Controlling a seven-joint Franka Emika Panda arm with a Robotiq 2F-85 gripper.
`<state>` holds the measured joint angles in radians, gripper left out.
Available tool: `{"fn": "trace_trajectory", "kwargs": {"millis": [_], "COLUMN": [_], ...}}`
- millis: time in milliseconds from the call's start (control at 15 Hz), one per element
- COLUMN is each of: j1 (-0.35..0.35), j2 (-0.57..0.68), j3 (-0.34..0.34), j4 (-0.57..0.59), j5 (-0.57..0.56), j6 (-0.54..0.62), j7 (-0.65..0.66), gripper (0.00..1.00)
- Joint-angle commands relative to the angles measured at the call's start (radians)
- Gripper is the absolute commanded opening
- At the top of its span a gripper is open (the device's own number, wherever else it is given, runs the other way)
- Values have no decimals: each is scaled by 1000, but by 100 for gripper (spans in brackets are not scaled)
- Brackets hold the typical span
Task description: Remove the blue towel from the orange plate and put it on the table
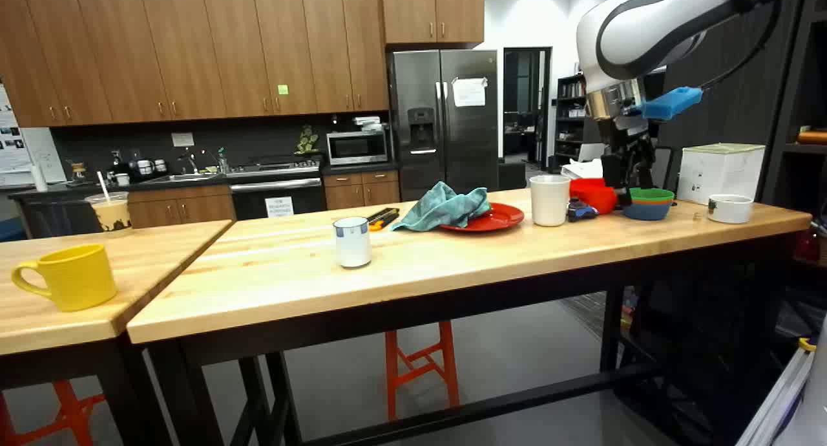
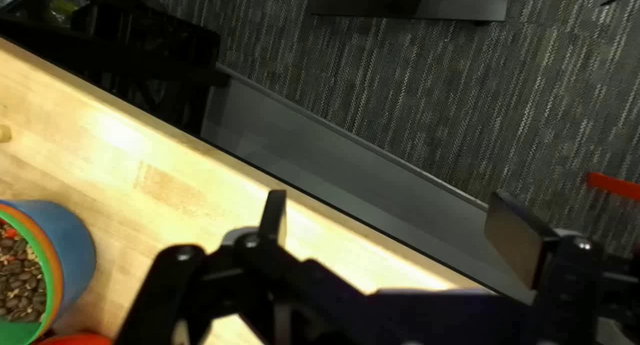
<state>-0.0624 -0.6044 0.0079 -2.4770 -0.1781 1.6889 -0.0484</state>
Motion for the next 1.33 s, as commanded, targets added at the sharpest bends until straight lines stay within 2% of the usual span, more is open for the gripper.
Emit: {"fn": "trace_trajectory", "kwargs": {"millis": [0,467,867,1067,1133,1267], "j1": [15,61,87,81,92,88], "j2": [1,168,346,364,352,364], "j3": [-12,41,79,65,74,68], "j4": [2,117,283,348,302,334], "j5": [-6,17,15,6,7,8], "j6": [-3,90,156,160,167,166], "j7": [7,78,143,129,134,134], "gripper": [100,100,100,100,100,100]}}
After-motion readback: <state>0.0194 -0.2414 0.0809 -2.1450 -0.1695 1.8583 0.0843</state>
